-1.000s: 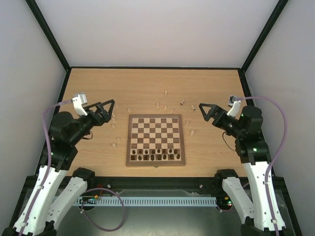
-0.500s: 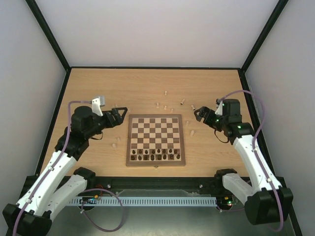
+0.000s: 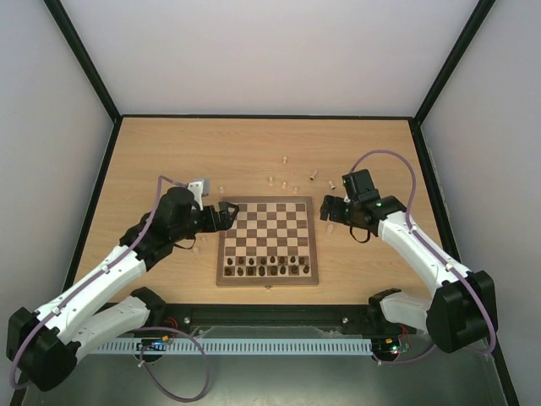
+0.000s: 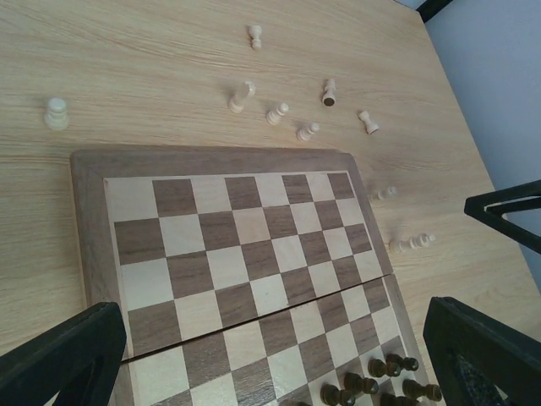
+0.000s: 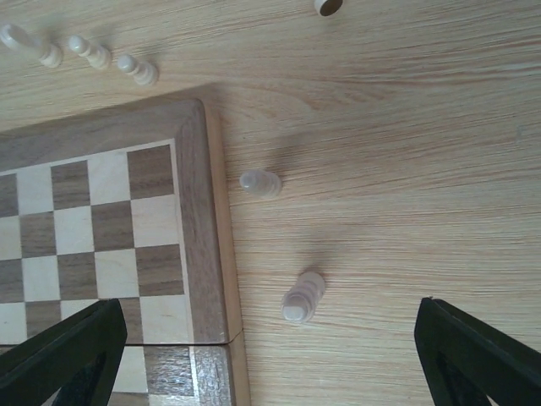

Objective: Set up the chess pieces on the board
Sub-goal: Pick up the chess piece at the center of the board.

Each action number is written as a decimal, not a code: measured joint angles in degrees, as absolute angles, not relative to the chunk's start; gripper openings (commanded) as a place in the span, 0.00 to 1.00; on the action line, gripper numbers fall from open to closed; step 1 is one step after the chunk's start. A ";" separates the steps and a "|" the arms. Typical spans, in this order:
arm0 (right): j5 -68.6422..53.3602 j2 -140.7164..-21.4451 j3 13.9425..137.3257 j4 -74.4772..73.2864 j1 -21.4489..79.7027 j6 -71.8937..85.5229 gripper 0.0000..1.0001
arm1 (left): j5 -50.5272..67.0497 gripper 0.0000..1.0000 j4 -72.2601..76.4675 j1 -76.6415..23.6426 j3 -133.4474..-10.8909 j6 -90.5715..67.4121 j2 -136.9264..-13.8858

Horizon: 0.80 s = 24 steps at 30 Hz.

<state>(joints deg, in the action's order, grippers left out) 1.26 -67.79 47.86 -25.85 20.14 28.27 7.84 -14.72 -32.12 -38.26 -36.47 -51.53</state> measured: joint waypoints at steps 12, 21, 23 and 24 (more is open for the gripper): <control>8.21 -74.83 55.31 -26.70 21.08 27.51 0.87 | 1.41 0.99 -15.44 -33.12 -38.30 -36.47 -53.67; 8.49 -91.05 71.55 -27.33 20.38 25.43 0.69 | -2.83 0.99 -17.54 -33.12 -39.13 -35.51 -52.34; 8.27 -94.85 75.31 -27.88 19.42 24.64 0.65 | -3.22 0.99 -17.87 -33.12 -39.86 -35.22 -52.51; 7.99 -97.06 77.47 -28.32 18.65 24.38 0.63 | -3.36 0.99 -17.98 -33.12 -40.36 -35.05 -52.69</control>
<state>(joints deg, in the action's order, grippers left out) 7.99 -97.06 77.47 -28.32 18.65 24.38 -3.36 -17.98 -33.12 -40.36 -35.05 -52.69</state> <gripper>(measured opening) 0.681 0.994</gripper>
